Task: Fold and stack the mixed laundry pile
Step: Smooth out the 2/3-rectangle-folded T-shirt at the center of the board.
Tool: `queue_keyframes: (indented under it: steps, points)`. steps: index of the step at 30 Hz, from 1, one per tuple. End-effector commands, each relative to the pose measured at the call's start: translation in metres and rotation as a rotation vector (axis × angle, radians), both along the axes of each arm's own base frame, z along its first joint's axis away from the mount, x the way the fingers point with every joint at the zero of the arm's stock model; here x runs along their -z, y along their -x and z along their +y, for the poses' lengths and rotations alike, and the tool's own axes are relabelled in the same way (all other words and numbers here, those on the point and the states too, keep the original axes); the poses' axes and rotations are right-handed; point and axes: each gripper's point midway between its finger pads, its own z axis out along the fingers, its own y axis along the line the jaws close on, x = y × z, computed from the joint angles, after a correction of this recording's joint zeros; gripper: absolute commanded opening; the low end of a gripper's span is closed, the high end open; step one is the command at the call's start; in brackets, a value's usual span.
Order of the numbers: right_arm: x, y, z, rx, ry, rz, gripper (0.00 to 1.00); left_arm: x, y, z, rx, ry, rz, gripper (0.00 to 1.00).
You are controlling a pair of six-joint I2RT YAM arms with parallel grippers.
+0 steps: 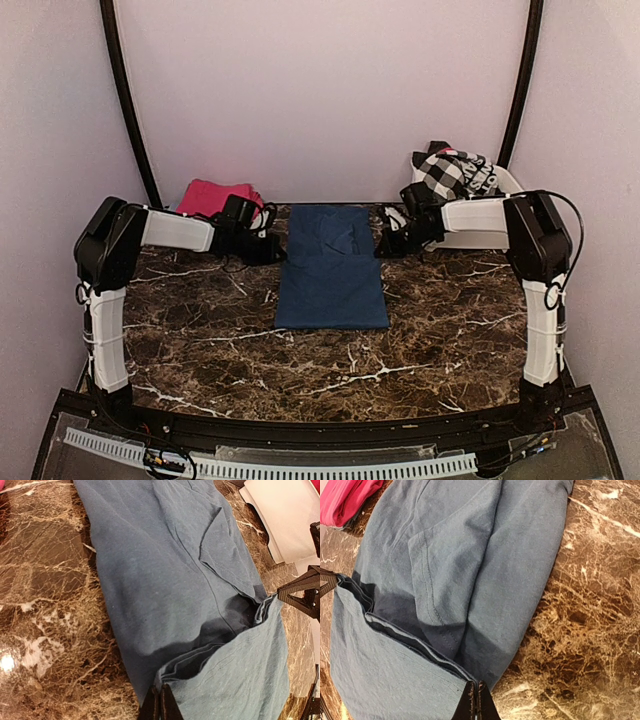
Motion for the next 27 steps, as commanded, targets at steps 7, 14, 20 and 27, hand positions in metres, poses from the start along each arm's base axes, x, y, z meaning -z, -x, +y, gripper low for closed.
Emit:
queue_keyframes:
  steps: [7,14,20,27]
  points:
    - [-0.008,-0.020,0.005,-0.003,-0.015,-0.052,0.13,0.010,-0.017,0.012,-0.051,-0.028,0.005,0.19]
    - [-0.100,0.000,0.000,-0.020,-0.087,-0.193,0.60,-0.063,-0.011,0.026,-0.058,-0.037,-0.150,0.75]
    - [-0.129,0.044,0.024,-0.132,-0.280,-0.129,0.73,-0.103,0.009,0.024,-0.041,0.047,-0.172,0.99]
    - [-0.113,0.057,0.063,-0.211,-0.512,0.035,0.89,-0.086,0.034,-0.030,0.125,0.336,-0.015,0.99]
